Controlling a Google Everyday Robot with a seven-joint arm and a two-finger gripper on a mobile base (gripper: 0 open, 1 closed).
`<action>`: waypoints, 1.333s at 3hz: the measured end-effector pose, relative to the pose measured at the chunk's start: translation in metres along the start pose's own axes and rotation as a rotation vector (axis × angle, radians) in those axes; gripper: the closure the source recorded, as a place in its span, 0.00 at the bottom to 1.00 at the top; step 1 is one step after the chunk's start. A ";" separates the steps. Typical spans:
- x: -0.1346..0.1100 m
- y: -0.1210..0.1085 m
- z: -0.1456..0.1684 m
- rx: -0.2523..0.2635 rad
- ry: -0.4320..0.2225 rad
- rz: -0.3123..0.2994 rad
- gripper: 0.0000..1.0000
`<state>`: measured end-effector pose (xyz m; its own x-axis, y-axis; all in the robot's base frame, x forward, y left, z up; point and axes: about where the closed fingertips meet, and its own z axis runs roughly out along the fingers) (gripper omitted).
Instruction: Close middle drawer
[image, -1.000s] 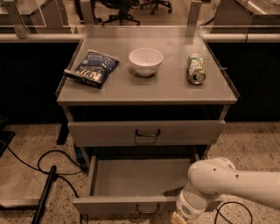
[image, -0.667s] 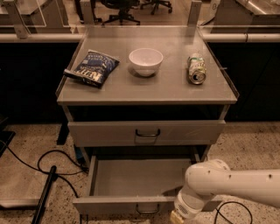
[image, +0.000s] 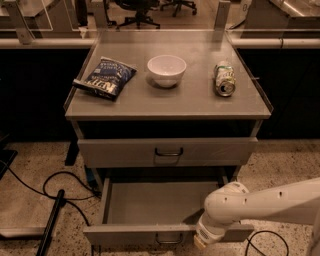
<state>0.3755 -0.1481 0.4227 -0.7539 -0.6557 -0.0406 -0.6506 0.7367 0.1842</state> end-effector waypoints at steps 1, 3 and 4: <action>-0.001 -0.002 0.001 0.007 0.002 0.003 0.81; -0.001 -0.002 0.001 0.007 0.002 0.003 0.34; -0.001 -0.002 0.001 0.007 0.002 0.003 0.13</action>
Offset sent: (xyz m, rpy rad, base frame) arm 0.0016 -0.0008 -0.0015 -0.0066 -0.0027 -0.0033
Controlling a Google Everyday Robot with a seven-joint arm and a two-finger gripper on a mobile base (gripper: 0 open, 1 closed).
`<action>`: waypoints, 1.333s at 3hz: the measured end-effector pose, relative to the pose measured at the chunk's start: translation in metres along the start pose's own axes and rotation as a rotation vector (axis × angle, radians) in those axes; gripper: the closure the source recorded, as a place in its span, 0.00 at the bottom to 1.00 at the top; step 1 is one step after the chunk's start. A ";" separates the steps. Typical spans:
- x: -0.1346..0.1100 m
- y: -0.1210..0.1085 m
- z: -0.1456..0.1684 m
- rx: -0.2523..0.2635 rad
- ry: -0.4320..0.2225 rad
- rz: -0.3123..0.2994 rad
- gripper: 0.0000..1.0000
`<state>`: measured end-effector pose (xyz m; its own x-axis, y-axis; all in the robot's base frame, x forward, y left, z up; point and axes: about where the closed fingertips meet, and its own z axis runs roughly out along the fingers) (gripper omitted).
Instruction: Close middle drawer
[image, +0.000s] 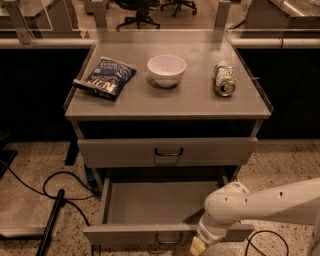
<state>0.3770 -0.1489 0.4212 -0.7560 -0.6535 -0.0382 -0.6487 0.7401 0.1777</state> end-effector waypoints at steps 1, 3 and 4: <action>0.000 0.000 0.000 0.000 0.000 0.000 0.00; 0.000 0.000 0.000 0.000 0.000 0.000 0.18; 0.000 0.000 0.000 0.000 0.000 0.000 0.41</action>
Offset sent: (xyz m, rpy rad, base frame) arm 0.0000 0.0000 0.0000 0.0000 0.0000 0.0000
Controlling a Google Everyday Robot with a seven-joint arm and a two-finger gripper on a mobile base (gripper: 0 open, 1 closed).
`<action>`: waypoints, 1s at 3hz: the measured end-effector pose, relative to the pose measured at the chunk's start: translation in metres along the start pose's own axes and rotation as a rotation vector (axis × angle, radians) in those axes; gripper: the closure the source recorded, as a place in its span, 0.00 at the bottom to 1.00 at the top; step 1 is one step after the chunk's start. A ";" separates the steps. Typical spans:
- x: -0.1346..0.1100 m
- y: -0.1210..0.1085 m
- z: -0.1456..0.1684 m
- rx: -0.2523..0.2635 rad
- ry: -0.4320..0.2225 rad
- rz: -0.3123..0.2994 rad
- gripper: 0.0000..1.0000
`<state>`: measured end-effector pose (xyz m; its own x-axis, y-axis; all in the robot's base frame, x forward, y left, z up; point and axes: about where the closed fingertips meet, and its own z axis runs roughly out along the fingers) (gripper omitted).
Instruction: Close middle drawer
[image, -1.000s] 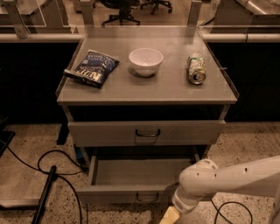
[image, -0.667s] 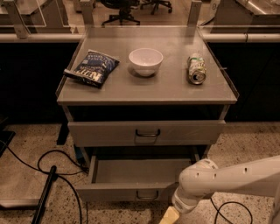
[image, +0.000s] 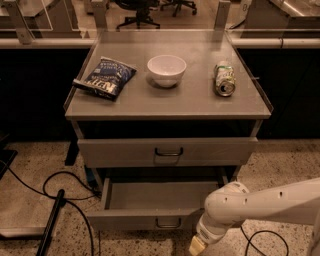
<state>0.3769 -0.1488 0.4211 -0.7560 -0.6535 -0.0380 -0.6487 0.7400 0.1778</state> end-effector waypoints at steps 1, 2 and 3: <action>0.000 0.000 0.000 0.000 0.000 0.000 0.64; -0.007 -0.017 0.003 0.011 -0.014 0.032 0.89; -0.018 -0.040 0.000 0.038 -0.047 0.049 1.00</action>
Offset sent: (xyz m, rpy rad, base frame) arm 0.0395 -0.0190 -0.0111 -0.0050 -0.0343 -0.0829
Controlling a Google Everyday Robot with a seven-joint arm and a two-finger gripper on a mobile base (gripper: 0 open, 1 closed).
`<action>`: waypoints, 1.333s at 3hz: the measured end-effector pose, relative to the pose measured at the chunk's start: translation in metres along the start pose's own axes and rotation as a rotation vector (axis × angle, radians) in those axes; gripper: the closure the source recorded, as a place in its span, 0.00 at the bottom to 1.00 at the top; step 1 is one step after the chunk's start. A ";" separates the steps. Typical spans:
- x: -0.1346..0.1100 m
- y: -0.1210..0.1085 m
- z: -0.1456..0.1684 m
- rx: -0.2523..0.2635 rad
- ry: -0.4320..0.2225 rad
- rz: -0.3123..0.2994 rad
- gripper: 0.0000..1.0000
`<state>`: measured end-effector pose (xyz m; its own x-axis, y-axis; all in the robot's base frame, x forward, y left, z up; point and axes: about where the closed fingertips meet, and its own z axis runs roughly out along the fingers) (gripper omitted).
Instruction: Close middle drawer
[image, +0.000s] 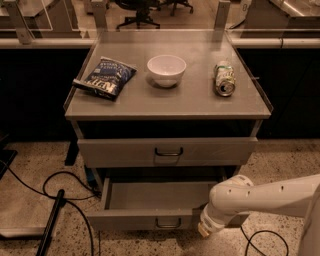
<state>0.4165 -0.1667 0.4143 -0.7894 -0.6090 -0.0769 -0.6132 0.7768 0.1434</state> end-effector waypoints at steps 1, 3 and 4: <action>-0.018 -0.014 0.000 0.028 -0.031 -0.016 1.00; -0.038 -0.019 -0.003 0.050 -0.059 -0.050 0.82; -0.038 -0.019 -0.003 0.050 -0.059 -0.050 0.59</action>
Offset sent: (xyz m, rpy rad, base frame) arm 0.0656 0.0149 0.0097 -0.0016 -0.1368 0.0672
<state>0.4580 -0.1593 0.4171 -0.7574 -0.6377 -0.1406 -0.6511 0.7537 0.0890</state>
